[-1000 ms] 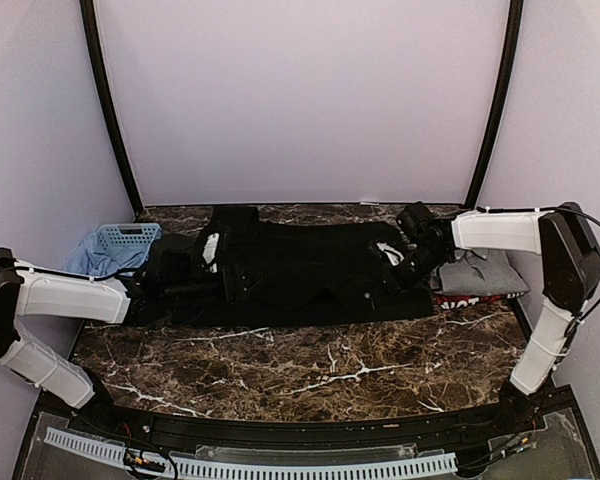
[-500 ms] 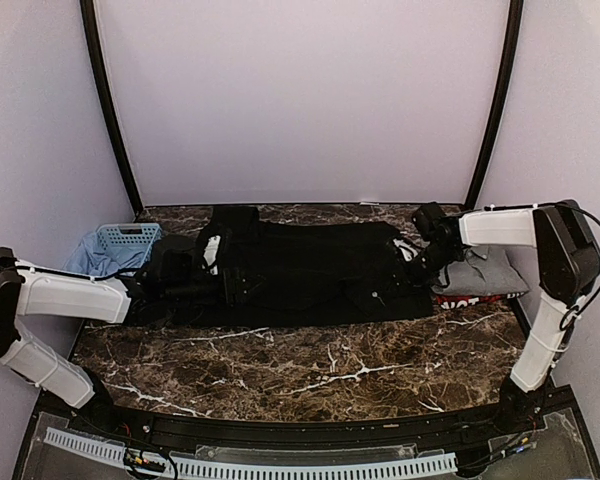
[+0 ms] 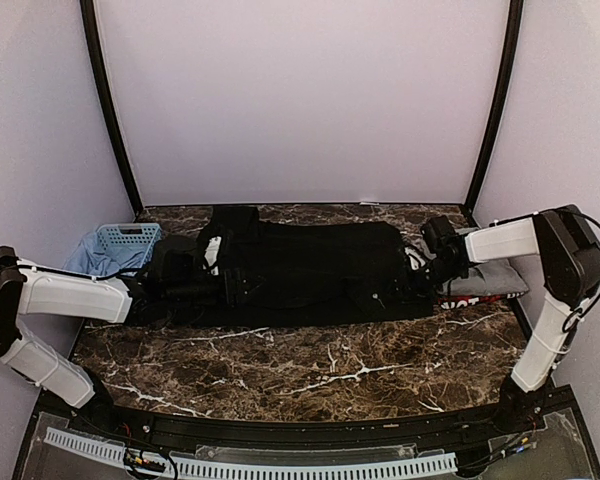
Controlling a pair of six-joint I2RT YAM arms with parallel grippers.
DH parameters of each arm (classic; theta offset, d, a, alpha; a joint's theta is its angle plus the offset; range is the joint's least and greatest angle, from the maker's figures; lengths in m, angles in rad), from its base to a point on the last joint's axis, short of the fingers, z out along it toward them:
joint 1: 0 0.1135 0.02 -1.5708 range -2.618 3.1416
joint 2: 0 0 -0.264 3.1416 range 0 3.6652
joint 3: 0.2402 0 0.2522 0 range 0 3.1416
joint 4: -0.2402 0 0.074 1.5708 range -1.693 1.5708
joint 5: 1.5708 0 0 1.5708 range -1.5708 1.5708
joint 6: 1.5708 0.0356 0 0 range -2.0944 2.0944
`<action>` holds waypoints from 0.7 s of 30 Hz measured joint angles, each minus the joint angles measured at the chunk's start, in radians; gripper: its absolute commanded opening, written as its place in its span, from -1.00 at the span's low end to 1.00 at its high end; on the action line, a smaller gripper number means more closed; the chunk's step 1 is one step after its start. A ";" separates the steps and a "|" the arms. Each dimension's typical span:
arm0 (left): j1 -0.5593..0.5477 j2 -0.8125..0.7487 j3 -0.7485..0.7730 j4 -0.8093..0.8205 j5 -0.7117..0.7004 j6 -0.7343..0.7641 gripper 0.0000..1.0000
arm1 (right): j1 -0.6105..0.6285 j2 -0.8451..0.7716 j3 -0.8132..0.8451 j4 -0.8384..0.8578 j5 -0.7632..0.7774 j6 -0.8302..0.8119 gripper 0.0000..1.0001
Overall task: Fold and stack the long sleeve shirts
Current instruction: Place the sleeve of the 1/3-folded shirt.
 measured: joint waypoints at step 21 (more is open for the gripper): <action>0.000 0.011 0.000 0.001 0.007 -0.003 0.18 | 0.053 -0.082 -0.254 0.437 -0.010 0.291 -0.11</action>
